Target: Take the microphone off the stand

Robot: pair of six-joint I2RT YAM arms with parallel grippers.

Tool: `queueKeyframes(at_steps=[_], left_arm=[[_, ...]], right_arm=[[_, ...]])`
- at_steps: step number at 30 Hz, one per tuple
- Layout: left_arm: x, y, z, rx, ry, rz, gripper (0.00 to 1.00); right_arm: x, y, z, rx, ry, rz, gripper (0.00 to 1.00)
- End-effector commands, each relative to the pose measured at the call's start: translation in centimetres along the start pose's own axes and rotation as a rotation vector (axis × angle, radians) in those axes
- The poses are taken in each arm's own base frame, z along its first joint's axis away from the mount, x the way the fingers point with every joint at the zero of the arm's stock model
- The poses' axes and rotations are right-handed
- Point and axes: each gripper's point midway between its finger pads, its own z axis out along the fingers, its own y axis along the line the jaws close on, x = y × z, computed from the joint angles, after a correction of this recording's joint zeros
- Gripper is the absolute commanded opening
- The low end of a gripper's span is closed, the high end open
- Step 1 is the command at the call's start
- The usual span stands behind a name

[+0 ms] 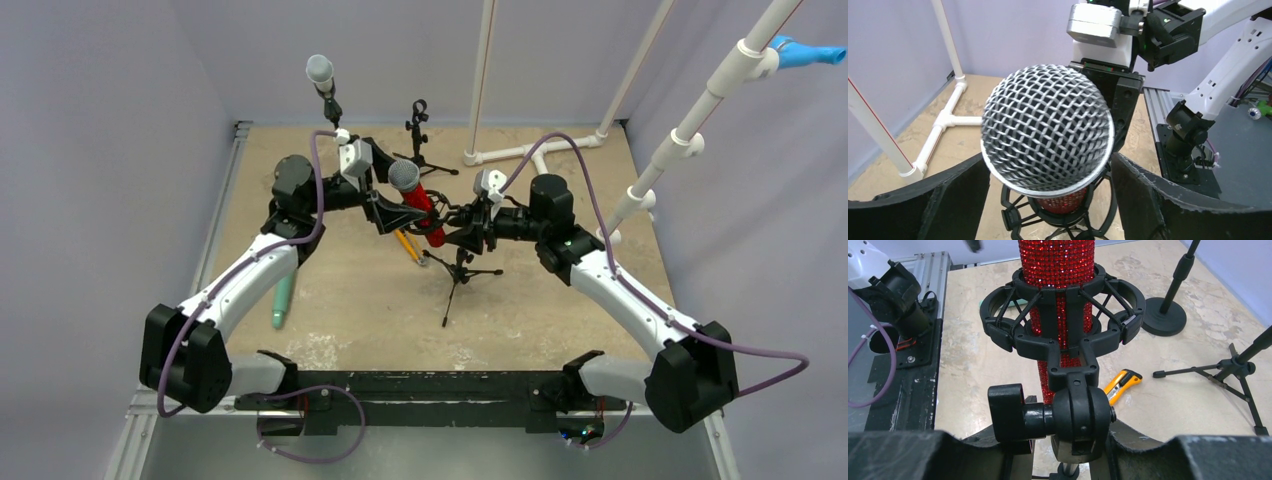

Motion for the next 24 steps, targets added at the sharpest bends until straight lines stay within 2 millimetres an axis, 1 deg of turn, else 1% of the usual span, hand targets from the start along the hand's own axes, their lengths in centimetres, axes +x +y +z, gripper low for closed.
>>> queueKeyframes(at_steps=[1,6,7,9,10,12,13,14,15,17,19,22,23,24], left_arm=[[-2.1,-0.3,0.7,0.037,-0.066,0.018,0.79],[-1.3,-0.6,0.9,0.054,-0.054,-0.006,0.58],[-1.2,-0.7,0.8,0.058,-0.053,-0.01,0.52],[-1.2,-1.0,0.9,0.069,-0.053,-0.016,0.35],[-1.2,-1.1,0.8,0.072,-0.05,-0.02,0.26],[-1.1,-1.3,0.8,0.076,-0.043,-0.025,0.07],[-1.1,-1.3,0.7,0.078,-0.04,-0.022,0.0],[-0.9,-1.3,0.7,0.077,-0.032,-0.026,0.0],[-0.7,-1.4,0.6,0.077,-0.028,-0.026,0.0],[-0.6,-1.4,0.6,0.077,-0.024,-0.023,0.0],[-0.7,-1.5,0.6,0.078,-0.025,-0.021,0.0],[-0.9,-1.6,0.6,0.081,-0.025,-0.018,0.0],[-0.9,-1.6,0.6,0.081,-0.025,-0.017,0.0],[-0.9,-1.6,0.6,0.082,-0.023,-0.019,0.0]], right_arm=[[0.4,1.7,-0.2,-0.059,0.037,0.06,0.0],[0.4,1.4,-0.2,-0.041,0.04,0.051,0.0],[0.3,1.3,-0.2,-0.037,0.04,0.05,0.0],[0.4,1.3,-0.3,-0.031,0.046,0.053,0.0],[0.6,1.3,-0.4,-0.03,0.054,0.057,0.04],[0.4,1.3,-0.6,-0.023,0.066,0.052,0.19],[0.3,1.1,-0.7,-0.013,0.073,0.047,0.25],[0.0,0.9,-0.8,-0.002,0.08,0.043,0.4],[-0.3,0.8,-1.0,0.01,0.087,0.037,0.49],[-0.8,0.7,-1.4,0.021,0.11,0.014,0.59],[-1.4,0.8,-1.9,0.022,0.133,-0.005,0.73],[-2.5,0.8,-2.8,0.042,0.162,-0.038,0.84],[-3.1,0.7,-3.1,0.049,0.164,-0.05,0.89],[-3.8,0.6,-3.4,0.06,0.17,-0.07,0.91]])
